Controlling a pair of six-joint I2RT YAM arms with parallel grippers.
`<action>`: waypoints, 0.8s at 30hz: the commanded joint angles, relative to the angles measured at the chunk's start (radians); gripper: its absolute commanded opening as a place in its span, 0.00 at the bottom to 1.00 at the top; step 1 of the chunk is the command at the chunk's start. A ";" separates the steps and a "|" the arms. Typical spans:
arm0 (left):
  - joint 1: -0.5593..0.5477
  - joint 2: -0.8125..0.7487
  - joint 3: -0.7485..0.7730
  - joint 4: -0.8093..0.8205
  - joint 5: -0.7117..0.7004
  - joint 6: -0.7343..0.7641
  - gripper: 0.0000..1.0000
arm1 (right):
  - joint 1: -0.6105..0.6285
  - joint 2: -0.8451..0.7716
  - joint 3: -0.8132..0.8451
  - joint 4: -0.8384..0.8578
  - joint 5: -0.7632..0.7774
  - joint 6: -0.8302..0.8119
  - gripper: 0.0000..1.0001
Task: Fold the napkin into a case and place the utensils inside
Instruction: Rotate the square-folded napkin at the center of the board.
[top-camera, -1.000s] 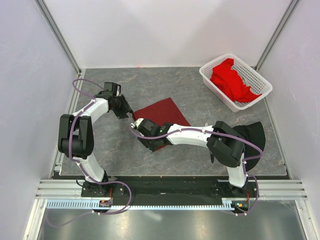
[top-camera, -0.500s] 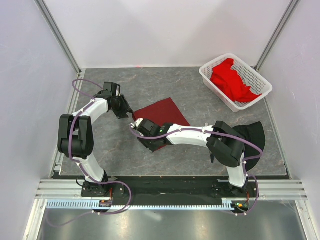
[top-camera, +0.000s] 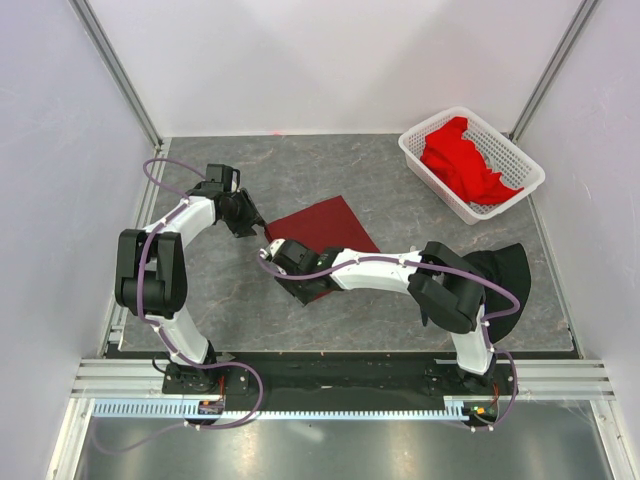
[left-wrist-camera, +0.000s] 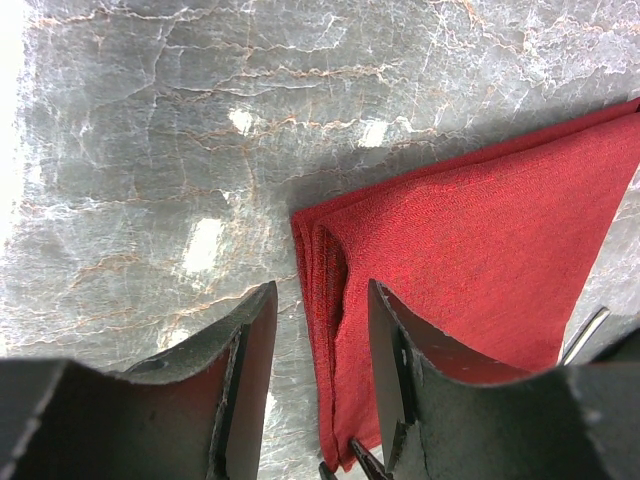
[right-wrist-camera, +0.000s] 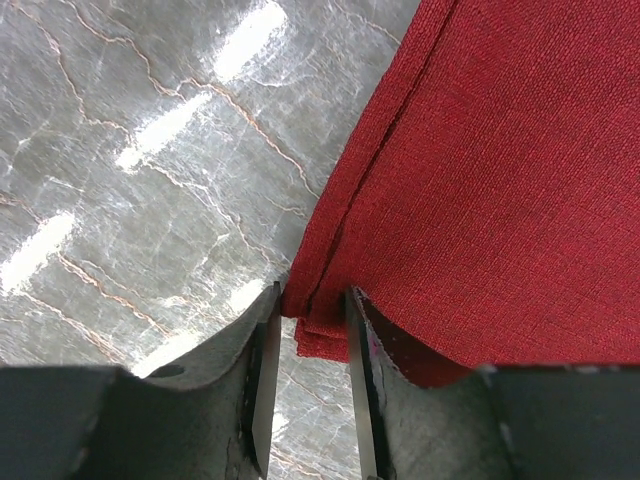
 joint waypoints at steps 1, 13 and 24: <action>0.005 -0.035 0.001 0.011 0.011 0.027 0.49 | 0.007 0.005 0.045 0.001 0.014 -0.012 0.38; 0.005 -0.037 -0.003 0.014 0.009 0.031 0.49 | -0.003 -0.014 0.071 -0.019 -0.002 -0.028 0.26; 0.005 -0.035 -0.002 0.006 0.014 0.054 0.57 | -0.012 -0.023 0.077 -0.030 0.020 -0.028 0.00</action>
